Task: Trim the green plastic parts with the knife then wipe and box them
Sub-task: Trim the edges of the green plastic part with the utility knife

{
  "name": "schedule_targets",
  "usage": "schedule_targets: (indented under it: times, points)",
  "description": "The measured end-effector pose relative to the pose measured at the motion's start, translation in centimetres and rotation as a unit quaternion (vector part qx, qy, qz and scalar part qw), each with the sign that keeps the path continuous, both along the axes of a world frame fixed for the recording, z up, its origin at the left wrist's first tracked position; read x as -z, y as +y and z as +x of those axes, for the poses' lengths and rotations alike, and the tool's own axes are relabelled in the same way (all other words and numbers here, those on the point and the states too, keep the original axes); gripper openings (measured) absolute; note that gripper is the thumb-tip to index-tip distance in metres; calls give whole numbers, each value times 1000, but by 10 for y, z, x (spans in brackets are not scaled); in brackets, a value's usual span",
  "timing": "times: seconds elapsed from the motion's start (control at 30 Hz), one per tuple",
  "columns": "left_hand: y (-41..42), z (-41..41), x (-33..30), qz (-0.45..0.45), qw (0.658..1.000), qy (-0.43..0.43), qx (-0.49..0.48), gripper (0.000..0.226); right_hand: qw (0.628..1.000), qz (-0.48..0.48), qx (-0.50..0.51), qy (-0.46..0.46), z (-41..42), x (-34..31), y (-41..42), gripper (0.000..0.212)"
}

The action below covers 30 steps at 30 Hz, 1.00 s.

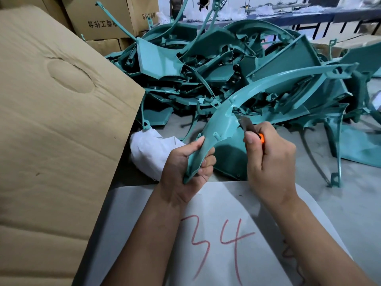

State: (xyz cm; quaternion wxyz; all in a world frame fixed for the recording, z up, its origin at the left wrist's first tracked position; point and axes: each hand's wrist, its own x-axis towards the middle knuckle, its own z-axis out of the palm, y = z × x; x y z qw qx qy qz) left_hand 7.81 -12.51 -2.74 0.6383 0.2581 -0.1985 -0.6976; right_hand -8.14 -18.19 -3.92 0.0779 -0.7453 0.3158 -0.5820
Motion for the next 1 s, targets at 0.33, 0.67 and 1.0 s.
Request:
schedule_targets:
  times: [0.33,0.67,1.0]
  points:
    - [4,20,2,-26,996,-58,-59,15,988,58,90,-112,-9,0,-9,43]
    - [1,1,-5,1,988,-156,-5,55,992,38,-119,-7,0,-5,6,33]
    - [4,13,3,39,981,-122,144,35,990,75,-116,6,-3,-2,0,41]
